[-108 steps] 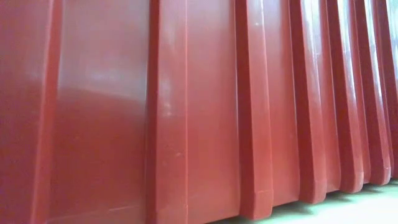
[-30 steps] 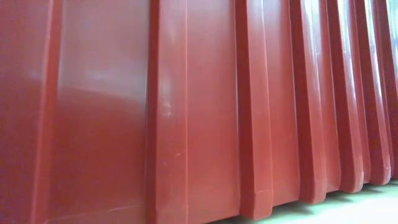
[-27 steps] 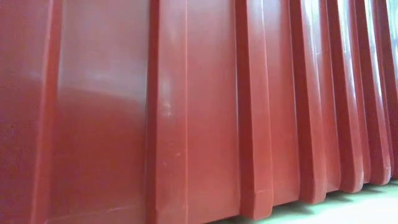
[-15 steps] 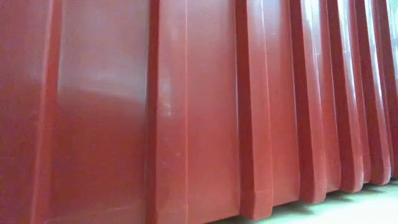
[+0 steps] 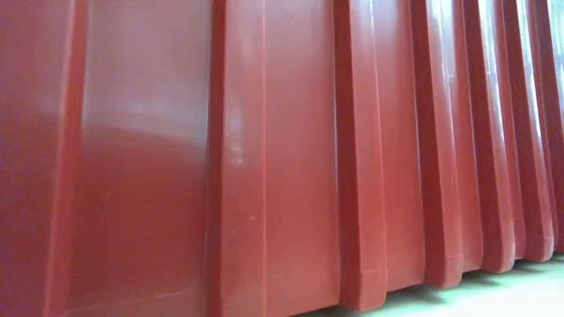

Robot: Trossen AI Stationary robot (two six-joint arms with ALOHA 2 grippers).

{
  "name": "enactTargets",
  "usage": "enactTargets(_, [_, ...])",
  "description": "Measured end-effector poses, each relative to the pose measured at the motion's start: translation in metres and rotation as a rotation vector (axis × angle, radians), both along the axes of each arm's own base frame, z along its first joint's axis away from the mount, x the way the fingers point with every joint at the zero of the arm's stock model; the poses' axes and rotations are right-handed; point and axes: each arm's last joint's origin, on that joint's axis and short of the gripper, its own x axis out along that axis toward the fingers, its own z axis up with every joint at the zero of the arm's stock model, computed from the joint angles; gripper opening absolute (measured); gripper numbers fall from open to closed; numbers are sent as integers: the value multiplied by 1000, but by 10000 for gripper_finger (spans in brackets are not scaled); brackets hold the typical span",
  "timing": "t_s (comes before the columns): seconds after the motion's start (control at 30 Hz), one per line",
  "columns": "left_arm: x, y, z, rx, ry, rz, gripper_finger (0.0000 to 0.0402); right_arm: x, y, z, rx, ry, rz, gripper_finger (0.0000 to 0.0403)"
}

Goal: Sort blocks
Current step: Insert the bin divider into the red bin

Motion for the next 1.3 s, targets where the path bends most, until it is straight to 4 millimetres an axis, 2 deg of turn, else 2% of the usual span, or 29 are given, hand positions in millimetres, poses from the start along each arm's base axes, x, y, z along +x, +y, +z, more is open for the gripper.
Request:
enactTargets(0.1, [0, 0, 0, 0, 0, 0, 105, 0, 0, 18, -64, -50, -18, 1])
enactTargets(0.23, [0, 0, 0, 0, -1, 0, 105, -6, 6, 48, -181, -32, -66, 0])
enactTargets(0.4, [0, 0, 0, 1, -2, -1, 105, -15, 21, 81, -294, 33, -65, 1])
enactTargets(0.57, [0, 0, 0, 4, -1, 1, 105, -25, 38, 114, -404, 6, -86, 1])
enactTargets(1.07, [0, 0, 0, 5, -2, 0, 105, -47, 81, 179, -559, -119, -110, 0])
enactTargets(1.3, [0, 0, 0, 2, -3, 0, 105, -50, 97, 233, -673, -200, -80, 0])
